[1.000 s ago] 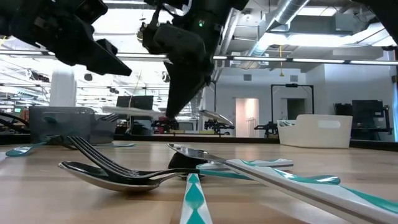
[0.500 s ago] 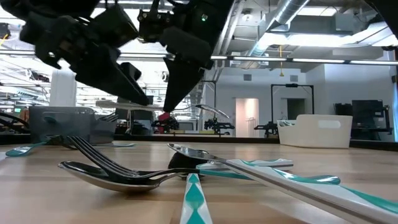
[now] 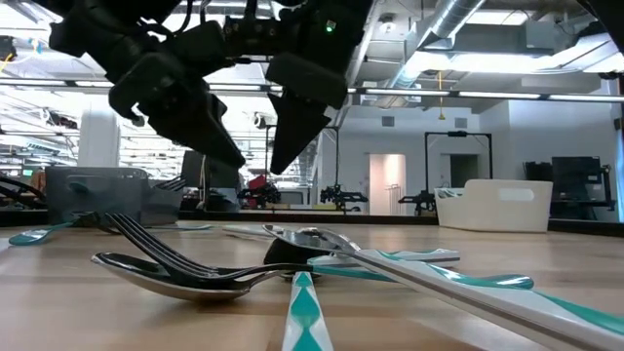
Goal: Sort silverware by color (type)
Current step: Put the blue patterned spoon into the top right white bin
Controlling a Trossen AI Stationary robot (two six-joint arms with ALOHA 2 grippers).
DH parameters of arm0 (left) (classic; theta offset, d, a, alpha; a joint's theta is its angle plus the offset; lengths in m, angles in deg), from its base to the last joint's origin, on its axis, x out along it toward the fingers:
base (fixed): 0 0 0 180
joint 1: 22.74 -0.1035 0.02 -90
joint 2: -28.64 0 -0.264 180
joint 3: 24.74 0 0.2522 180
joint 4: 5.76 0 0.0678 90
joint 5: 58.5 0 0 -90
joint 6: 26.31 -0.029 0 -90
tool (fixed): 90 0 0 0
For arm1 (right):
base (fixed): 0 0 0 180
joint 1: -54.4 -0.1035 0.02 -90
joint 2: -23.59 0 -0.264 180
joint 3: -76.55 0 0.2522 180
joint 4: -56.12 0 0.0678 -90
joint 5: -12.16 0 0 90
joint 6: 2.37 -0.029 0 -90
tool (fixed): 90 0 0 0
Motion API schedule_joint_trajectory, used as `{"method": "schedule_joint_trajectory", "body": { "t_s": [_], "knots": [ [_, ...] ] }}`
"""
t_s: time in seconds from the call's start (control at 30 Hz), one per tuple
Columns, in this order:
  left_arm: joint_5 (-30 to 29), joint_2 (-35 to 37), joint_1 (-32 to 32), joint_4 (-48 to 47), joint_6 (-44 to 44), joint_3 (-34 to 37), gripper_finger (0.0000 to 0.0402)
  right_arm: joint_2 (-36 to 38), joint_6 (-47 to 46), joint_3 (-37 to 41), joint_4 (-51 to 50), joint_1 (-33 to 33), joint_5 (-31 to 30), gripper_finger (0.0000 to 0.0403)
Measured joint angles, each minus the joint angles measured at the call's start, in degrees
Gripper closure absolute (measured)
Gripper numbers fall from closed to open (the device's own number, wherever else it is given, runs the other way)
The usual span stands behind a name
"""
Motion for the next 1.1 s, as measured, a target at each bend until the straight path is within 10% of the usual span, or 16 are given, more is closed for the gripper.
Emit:
{"method": "schedule_joint_trajectory", "body": {
  "t_s": [0.37, 0.73, 0.9, 1.1],
  "knots": [
    [-1.53, -0.18, 0.04, -0.57, 1.16, -0.04, 0.0286, 0.07, -24.41, 5.78, -0.45, 0.63, 0.09, 0.0308],
    [-6.27, -0.18, 0.04, -1.68, 1.16, -0.04, 0.0268, -0.48, -27.55, 11.63, 9.46, -0.15, 10.10, 0.0175],
    [-6.29, -0.18, 0.04, -1.98, 0.79, -0.02, 0.0268, -0.25, -27.92, 13.29, 9.12, -0.20, 10.09, 0.0213],
    [-5.93, -0.18, 0.04, 0.20, -2.27, -0.02, 0.0268, -0.09, -23.12, 13.29, 6.60, -0.20, 9.66, 0.0368]
  ]
}}
